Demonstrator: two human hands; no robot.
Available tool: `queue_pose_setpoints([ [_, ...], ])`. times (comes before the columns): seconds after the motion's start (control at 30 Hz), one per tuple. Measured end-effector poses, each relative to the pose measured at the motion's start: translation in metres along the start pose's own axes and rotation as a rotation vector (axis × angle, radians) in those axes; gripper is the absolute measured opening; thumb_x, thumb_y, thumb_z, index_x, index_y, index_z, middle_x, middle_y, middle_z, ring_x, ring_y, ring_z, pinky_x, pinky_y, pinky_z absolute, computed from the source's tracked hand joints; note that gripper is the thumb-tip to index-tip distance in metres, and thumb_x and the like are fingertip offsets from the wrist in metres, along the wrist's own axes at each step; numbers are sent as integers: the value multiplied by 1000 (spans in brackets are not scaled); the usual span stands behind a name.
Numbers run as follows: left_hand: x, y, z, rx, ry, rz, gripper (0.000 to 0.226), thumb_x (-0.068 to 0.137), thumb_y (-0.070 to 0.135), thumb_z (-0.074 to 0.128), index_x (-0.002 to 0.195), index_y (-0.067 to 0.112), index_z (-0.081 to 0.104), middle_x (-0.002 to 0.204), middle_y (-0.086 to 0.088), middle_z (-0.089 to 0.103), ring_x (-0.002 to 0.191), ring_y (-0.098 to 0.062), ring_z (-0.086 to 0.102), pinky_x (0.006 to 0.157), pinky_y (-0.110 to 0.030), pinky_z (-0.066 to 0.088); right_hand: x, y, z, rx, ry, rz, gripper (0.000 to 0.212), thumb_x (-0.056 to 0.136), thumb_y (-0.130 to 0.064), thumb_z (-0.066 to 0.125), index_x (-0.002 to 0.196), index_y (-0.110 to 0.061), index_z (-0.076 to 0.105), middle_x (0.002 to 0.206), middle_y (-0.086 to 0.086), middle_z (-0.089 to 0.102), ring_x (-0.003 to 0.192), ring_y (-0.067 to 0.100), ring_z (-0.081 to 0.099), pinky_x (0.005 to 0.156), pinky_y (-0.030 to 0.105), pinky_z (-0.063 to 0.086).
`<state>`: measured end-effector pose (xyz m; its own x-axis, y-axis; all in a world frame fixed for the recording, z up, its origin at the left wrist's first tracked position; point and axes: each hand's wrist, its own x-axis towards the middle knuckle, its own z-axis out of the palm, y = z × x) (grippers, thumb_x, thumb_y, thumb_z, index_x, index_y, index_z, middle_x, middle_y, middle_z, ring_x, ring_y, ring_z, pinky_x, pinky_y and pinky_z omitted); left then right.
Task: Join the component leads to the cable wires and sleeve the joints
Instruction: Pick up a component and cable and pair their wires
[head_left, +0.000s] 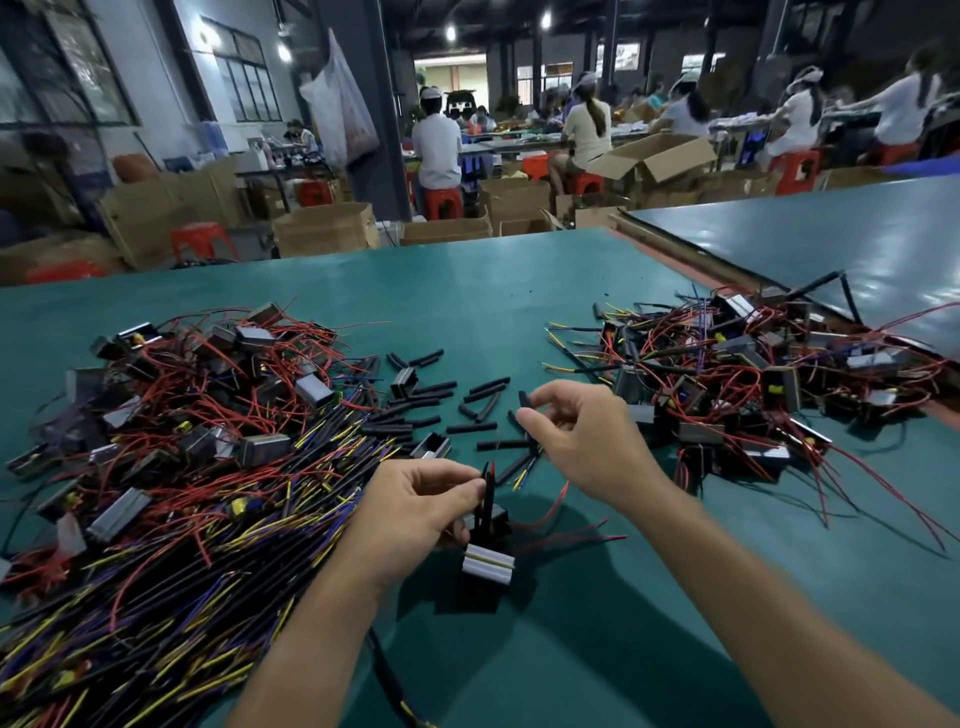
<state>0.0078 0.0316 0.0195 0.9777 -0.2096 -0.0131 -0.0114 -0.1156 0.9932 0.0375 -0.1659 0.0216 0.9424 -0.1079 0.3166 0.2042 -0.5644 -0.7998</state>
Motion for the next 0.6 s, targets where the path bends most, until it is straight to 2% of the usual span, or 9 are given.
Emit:
queue_pose_setpoints([
  [0.03,1,0,1,0,2,0,9,85,5,71,79,10,77,62,-14,63,46,-15,54,48,-23,47,1,4,2,-151,26,-2,18,89,-37,68,96,-20,69,75,-11,64,66,10,57,70,32,49],
  [0.1,2,0,2,-4,10,5,7,85,4,70,81,6,75,61,-13,63,44,-14,53,46,-22,45,5,3,12,-288,40,16,18,88,-40,66,97,-24,70,89,-12,67,81,15,62,77,30,48],
  [0.23,4,-2,2,10,23,36,6,86,0,67,82,-1,73,57,-11,60,39,-13,51,43,-18,42,44,-11,55,-432,-42,2,18,87,-34,63,92,-20,73,99,4,71,96,30,64,78,31,47],
  [0.37,3,-2,1,-5,13,54,8,86,-1,67,80,1,71,52,-3,60,38,-10,50,41,-17,41,77,-11,86,-698,-175,-20,21,89,-26,58,97,-7,64,102,18,67,99,39,63,71,33,41],
  [0.47,3,-1,-1,-28,15,66,12,85,-1,68,75,5,71,51,0,60,37,-10,49,41,-17,40,86,-2,94,-768,-170,-64,12,89,-14,55,94,-5,61,98,18,65,94,40,63,66,32,40],
  [0.53,3,0,-2,-32,22,66,14,85,0,69,73,8,71,53,0,62,37,-10,49,41,-16,40,89,2,95,-783,-164,-80,17,87,-10,52,97,-6,64,96,17,66,93,40,64,65,33,42],
  [0.6,4,0,-2,-19,21,63,13,85,1,69,74,8,72,54,2,64,37,-10,50,43,-17,41,91,2,95,-797,-185,-121,22,88,-10,52,105,-8,66,101,16,67,97,38,63,72,36,49],
])
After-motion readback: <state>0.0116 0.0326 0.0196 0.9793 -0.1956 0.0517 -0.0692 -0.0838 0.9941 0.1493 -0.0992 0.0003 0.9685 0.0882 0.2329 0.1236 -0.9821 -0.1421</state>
